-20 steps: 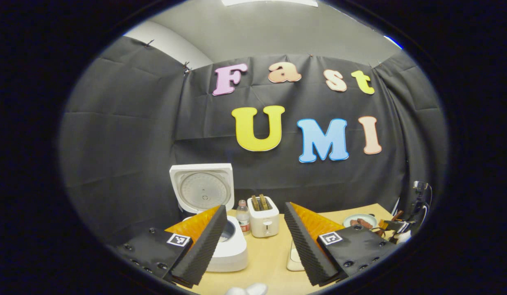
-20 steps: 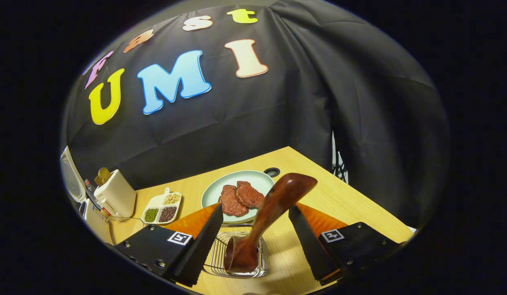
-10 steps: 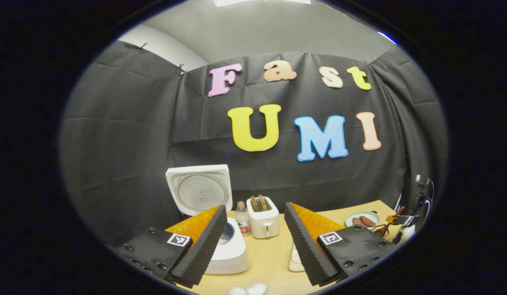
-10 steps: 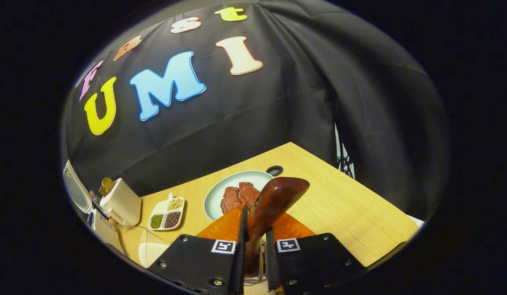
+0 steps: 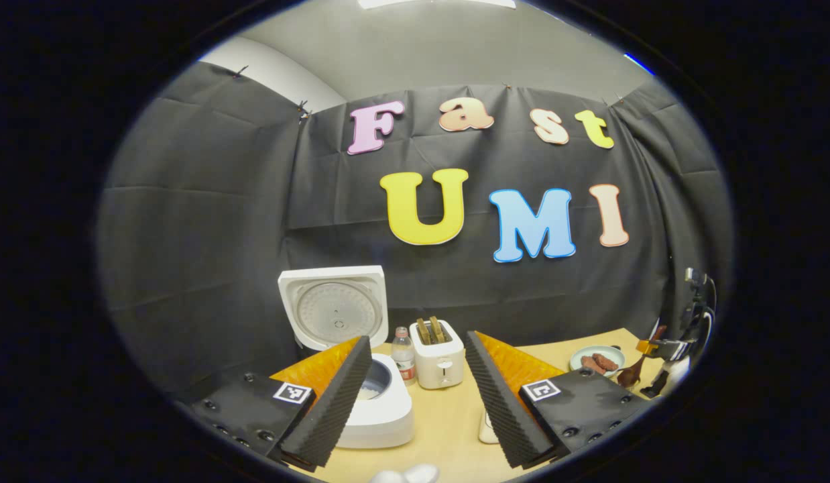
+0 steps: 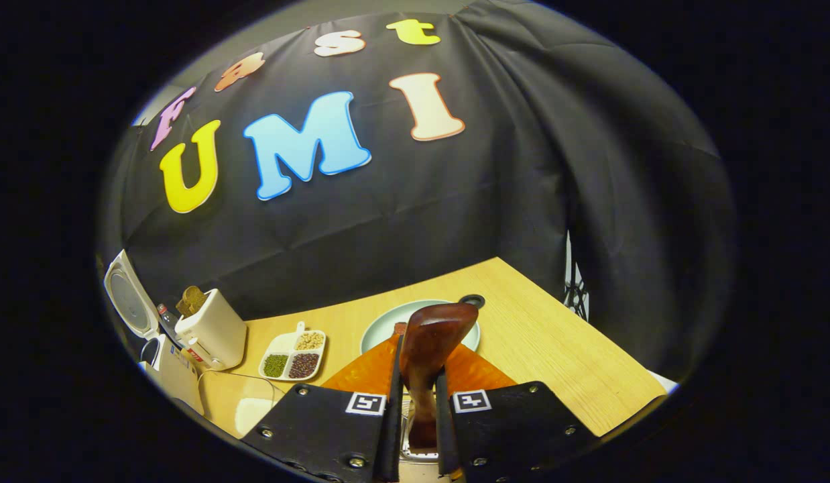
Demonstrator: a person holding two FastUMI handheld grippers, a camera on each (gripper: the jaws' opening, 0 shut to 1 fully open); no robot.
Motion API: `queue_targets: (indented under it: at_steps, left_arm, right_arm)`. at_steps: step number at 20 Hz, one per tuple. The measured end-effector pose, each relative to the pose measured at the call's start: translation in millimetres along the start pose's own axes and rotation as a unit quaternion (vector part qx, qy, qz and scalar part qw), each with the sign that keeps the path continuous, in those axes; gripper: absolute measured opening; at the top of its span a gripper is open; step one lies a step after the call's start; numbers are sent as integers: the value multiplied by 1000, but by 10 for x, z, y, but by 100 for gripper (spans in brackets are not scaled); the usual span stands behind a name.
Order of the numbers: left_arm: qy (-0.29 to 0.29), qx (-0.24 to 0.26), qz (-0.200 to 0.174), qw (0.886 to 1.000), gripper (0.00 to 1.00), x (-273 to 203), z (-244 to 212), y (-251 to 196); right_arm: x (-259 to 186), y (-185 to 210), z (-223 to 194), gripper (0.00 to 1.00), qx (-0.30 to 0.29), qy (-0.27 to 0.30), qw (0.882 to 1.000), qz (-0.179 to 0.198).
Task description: Close the left gripper, press the button to open the rice cooker; take a wooden spoon from the chopstick holder with the right hand, scoop a spoonful of rice and pour it into the rice cooker, then put the wooden spoon back into the chopstick holder.
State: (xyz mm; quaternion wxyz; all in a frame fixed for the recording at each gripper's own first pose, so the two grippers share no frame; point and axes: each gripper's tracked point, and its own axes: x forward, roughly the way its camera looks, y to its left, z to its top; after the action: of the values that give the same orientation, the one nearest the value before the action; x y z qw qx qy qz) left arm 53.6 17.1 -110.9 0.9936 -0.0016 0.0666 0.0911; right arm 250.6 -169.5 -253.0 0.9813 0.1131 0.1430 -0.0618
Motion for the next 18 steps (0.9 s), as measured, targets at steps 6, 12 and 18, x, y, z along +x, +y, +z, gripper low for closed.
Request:
queue_targets:
  at_steps: [6,12,18]
  left_arm:
    - [-3,-12,12,1000,100,-78,-40,380]
    - [-11,-19,24,999,100,-171,-32,764]
    - [-15,-29,32,999,99,-216,-45,1001]
  right_arm:
    - [-317,734,537,22,-43,-30,998,43]
    - [-618,1763,567,22,-80,-29,991,107]
    - [-648,2516,57,22,-124,-8,980,156]
